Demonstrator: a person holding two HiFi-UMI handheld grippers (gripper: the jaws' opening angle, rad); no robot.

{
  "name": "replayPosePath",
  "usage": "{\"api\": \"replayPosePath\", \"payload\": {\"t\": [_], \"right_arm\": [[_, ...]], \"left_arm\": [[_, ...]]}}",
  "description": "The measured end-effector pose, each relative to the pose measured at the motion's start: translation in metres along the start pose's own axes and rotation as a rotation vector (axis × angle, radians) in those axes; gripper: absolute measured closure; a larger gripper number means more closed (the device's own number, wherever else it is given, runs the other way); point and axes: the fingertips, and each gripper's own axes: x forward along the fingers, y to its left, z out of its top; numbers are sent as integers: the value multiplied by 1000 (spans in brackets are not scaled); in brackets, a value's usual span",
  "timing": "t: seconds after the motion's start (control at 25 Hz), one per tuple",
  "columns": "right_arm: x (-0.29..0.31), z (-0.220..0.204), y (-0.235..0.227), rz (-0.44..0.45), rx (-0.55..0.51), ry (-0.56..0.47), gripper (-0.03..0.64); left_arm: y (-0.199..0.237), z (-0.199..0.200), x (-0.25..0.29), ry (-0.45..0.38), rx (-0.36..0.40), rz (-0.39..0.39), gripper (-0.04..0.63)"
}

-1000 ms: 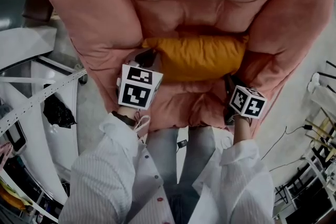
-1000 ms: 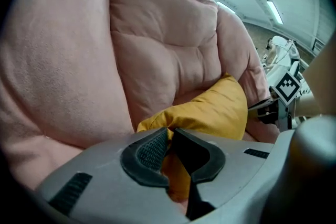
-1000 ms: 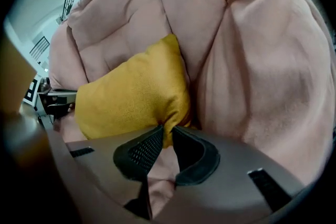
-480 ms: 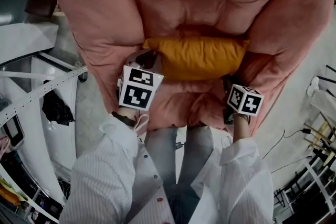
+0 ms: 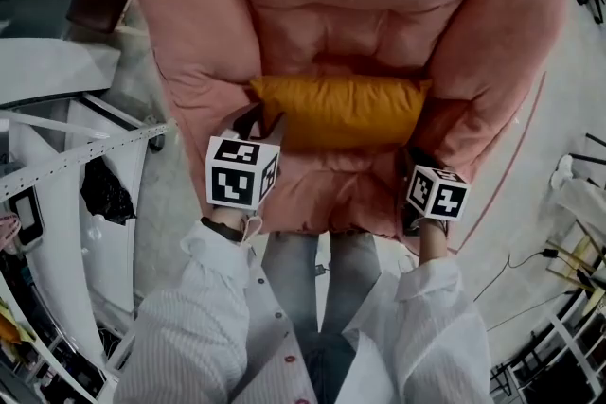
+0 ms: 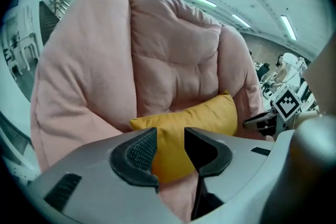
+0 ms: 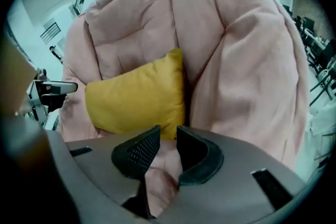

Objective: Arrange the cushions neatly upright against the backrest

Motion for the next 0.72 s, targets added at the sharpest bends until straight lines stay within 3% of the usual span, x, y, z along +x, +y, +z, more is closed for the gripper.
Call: {"api": "replayPosePath", "payload": {"t": [0.24,0.48,0.72], "right_arm": [[-54,34,21,93,-113,-76,545],[-137,82,55,176,-196,-191,545],[-231,134,114,297,-278,-352,545]], "left_arm": [[-45,7,-46,-65,-54,-14,439],[-105,29,-94,-121,-117,-99,439],[-147,99,-163,-283,-82,-175,440]]}}
